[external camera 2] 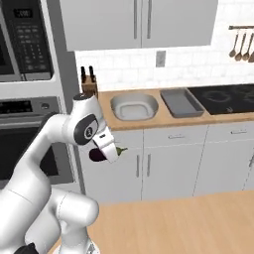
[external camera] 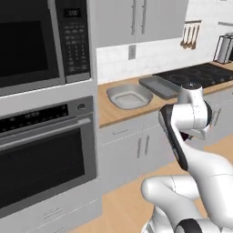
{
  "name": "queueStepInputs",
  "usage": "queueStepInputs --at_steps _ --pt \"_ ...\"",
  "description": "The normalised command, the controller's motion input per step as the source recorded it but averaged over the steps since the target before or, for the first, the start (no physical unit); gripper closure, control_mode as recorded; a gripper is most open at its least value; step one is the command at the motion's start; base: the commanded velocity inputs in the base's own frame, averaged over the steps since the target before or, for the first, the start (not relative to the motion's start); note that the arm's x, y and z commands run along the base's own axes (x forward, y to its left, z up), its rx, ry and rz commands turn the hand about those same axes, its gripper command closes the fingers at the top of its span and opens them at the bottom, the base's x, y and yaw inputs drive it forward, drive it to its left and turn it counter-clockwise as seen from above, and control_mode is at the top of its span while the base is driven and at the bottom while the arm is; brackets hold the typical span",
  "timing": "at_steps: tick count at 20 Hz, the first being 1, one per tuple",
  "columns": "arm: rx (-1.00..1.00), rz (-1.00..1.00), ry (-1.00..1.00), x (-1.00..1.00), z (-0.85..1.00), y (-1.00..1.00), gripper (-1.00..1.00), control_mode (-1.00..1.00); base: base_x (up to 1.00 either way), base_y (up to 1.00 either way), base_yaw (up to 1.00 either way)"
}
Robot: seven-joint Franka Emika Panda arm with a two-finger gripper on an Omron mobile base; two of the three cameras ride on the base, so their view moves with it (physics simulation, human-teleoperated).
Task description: Place one eggplant and one chicken drumstick in each tupperware on the nearby counter, to pack two identical lunches.
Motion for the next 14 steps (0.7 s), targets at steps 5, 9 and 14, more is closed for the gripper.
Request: queueStepInputs --at_steps 5,9,14 --pt "0.00 0.00 0.00 0.00 0.00 0.00 1.00 1.00 1.00 -0.79 0.33" --pt "0.00 0.00 0.00 0.00 0.00 0.00 1.00 1.00 0.69 -0.50 0.54" --pt "0.00 0.00 0.00 0.00 0.00 0.00 1.00 1.00 0.60 -0.27 0.64"
